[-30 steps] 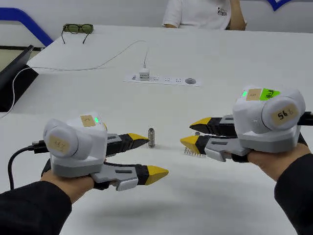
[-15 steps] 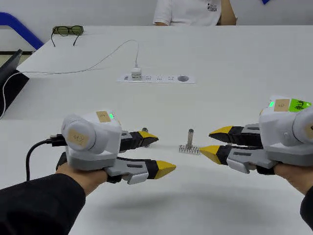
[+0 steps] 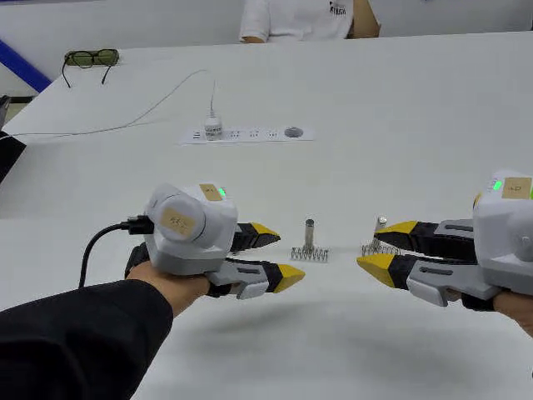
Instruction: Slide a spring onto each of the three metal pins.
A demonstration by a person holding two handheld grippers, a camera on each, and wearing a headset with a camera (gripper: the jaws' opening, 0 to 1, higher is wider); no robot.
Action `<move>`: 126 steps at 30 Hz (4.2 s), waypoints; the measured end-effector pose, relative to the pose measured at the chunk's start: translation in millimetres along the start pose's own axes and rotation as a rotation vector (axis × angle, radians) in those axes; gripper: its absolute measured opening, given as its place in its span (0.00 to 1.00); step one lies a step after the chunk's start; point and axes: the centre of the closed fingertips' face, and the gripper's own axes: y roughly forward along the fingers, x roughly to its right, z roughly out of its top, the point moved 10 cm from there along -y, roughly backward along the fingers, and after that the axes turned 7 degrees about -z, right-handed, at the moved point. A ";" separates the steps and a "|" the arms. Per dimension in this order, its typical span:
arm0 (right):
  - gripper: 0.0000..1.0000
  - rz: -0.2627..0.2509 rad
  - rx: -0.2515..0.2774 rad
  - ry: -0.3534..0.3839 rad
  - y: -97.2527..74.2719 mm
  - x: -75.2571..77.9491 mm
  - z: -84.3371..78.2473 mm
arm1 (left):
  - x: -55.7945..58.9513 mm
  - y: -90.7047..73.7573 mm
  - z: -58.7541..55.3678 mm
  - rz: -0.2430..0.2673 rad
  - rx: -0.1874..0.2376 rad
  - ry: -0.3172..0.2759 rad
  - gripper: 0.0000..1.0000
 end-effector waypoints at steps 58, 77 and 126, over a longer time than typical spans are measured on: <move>0.24 0.048 0.011 0.064 1.7 1.1 -4.1 | 27.2 19.2 0.6 -0.004 -0.144 0.066 0.10; 0.21 0.233 0.035 0.108 4.5 -20.8 2.1 | 63.1 -25.5 22.3 -0.054 0.083 0.157 0.10; 0.12 0.313 0.111 0.002 7.4 -41.8 20.2 | 75.0 -5.2 17.5 -0.120 0.101 0.096 0.17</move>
